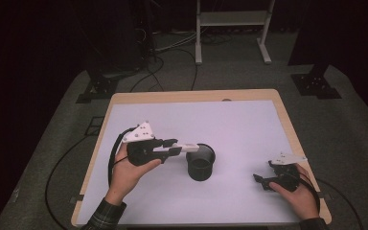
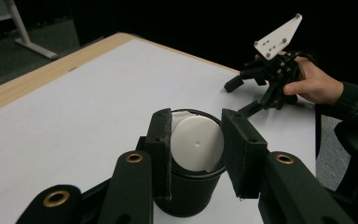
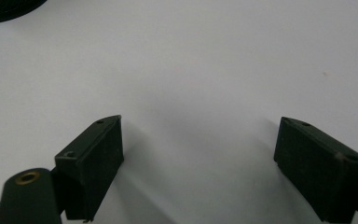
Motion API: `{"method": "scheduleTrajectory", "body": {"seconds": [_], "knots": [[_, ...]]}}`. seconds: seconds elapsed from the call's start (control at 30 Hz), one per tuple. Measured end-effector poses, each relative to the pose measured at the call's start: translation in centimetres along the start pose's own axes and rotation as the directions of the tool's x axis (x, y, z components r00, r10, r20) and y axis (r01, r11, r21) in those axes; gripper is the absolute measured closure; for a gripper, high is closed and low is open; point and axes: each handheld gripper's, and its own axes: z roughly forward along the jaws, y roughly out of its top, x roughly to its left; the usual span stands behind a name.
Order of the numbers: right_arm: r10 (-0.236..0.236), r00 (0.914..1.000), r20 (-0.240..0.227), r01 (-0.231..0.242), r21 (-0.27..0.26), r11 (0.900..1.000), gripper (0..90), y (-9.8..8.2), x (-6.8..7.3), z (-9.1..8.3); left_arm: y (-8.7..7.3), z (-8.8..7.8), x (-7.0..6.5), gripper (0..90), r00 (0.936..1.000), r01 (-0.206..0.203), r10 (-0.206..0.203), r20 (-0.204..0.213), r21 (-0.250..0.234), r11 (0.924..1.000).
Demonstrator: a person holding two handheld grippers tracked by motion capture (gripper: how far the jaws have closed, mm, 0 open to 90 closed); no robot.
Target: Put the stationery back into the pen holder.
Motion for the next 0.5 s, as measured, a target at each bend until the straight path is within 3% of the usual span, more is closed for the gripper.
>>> {"method": "scheduleTrajectory", "body": {"seconds": [0.5], "knots": [[0.000,1.0000,0.000,0.000,-0.001,1.000,14.3,0.0,0.0,0.0,-0.3,3.0,0.5,64.9,0.9992,0.013,-0.015,0.036,0.059,0.9982]]}}
